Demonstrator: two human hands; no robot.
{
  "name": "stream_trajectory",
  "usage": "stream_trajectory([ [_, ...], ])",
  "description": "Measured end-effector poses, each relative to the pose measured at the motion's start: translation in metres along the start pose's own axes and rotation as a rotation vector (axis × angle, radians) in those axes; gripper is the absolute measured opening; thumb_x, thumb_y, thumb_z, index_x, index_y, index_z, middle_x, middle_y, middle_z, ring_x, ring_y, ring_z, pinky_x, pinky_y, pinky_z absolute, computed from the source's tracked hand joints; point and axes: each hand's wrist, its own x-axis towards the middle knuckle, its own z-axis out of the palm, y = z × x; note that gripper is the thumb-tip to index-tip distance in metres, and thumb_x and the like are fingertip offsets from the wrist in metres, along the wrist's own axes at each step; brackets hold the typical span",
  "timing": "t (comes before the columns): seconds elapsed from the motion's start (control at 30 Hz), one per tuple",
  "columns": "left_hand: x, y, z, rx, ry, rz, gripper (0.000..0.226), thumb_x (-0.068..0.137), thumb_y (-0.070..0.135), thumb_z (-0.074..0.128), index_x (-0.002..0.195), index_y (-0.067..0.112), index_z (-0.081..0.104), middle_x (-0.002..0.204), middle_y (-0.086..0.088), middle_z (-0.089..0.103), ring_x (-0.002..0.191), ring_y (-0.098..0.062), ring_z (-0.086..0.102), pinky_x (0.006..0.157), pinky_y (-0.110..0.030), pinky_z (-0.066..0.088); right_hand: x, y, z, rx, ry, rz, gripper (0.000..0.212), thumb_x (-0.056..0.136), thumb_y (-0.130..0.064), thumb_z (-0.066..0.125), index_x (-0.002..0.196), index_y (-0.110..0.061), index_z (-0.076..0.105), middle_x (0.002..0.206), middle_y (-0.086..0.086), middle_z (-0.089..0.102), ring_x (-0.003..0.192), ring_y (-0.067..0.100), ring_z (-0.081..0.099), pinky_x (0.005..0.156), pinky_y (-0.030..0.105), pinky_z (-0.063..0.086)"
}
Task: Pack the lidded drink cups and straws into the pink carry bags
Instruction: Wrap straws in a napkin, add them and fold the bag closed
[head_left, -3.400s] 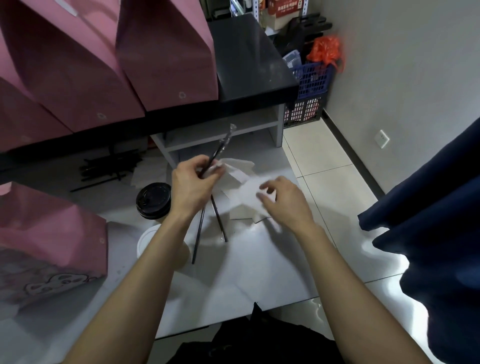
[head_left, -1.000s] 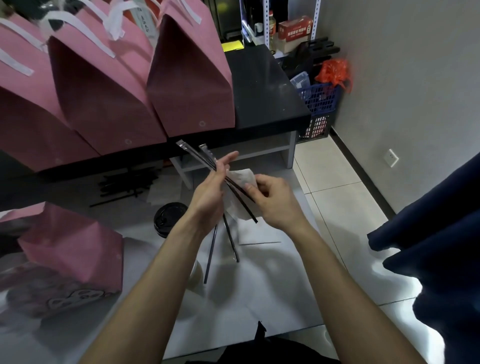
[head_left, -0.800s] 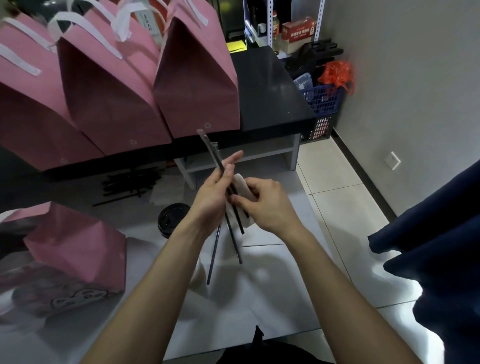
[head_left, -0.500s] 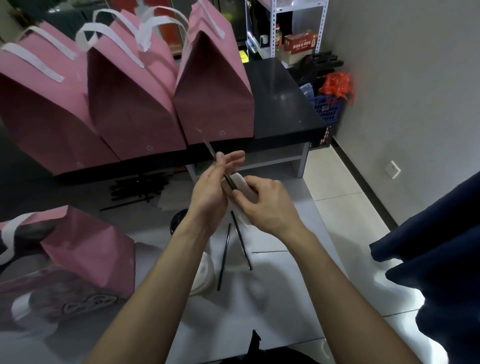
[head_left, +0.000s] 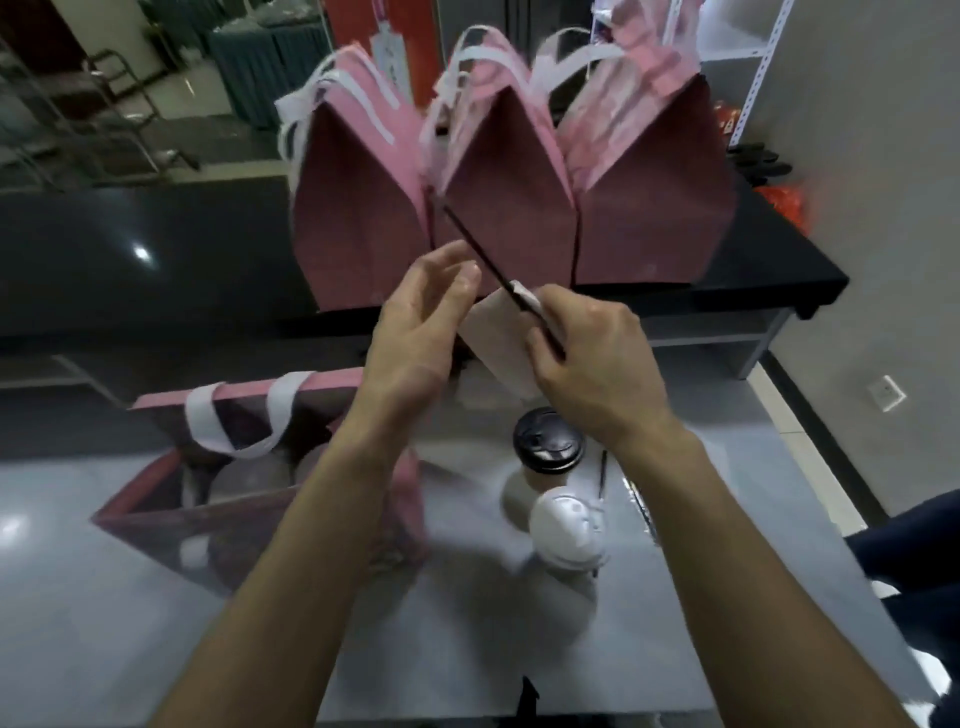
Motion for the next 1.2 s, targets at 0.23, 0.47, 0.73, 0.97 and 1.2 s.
stream_trajectory([
  [0.23, -0.040, 0.023, -0.213, 0.413, -0.043, 0.142, 0.016, 0.109, 0.020, 0.062, 0.117, 0.030, 0.070, 0.111, 0.011, 0.078, 0.108, -0.011, 0.075, 0.093, -0.024, 0.060, 0.022, -0.120, 0.063, 0.301, 0.111, -0.067, 0.014, 0.107, -0.017, 0.060, 0.110, -0.013, 0.073, 0.078, -0.017, 0.059, 0.070, -0.001, 0.057, 0.061, 0.013, 0.038],
  [0.47, -0.051, -0.017, -0.300, 1.080, -0.320, -0.071, 0.023, 0.088, 0.052, 0.084, 0.108, 0.052, 0.072, 0.108, 0.029, 0.052, 0.112, -0.005, 0.027, 0.106, -0.038, 0.033, 0.016, -0.170, 0.122, 0.592, -0.070, 0.027, 0.015, 0.109, -0.018, 0.053, 0.109, -0.018, 0.069, 0.092, 0.006, 0.066, 0.085, 0.031, 0.061, 0.074, 0.053, 0.055],
  [0.73, -0.050, -0.057, -0.317, 1.350, -0.427, 0.078, 0.123, 0.059, 0.109, 0.053, 0.162, 0.045, 0.032, 0.159, 0.022, 0.048, 0.166, -0.023, 0.003, 0.122, -0.069, -0.025, -0.008, -0.154, 0.143, 0.302, -0.610, 0.153, 0.020, 0.110, -0.019, 0.058, 0.094, -0.028, 0.065, 0.086, -0.002, 0.065, 0.082, 0.027, 0.063, 0.076, 0.056, 0.057],
  [0.97, -0.047, -0.071, -0.319, 1.079, -0.464, 0.058, 0.168, 0.046, 0.098, 0.076, 0.166, 0.045, -0.029, 0.182, -0.005, 0.002, 0.155, -0.004, -0.043, 0.116, -0.058, -0.040, -0.002, -0.161, 0.153, -0.414, -0.995, 0.145, 0.029, 0.108, -0.020, 0.054, 0.084, -0.037, 0.055, 0.089, -0.005, 0.065, 0.077, 0.016, 0.060, 0.063, 0.036, 0.048],
  [1.2, -0.050, -0.072, -0.323, 0.986, -0.560, 0.105, 0.179, 0.043, 0.093, 0.082, 0.169, 0.030, -0.028, 0.175, 0.016, -0.035, 0.161, -0.013, -0.036, 0.124, -0.065, -0.028, 0.027, -0.165, 0.192, -0.727, -0.733, -0.158, 0.034, 0.094, 0.000, 0.054, 0.122, -0.015, 0.067, 0.116, 0.009, 0.072, 0.100, 0.029, 0.069, 0.069, 0.035, 0.045],
])
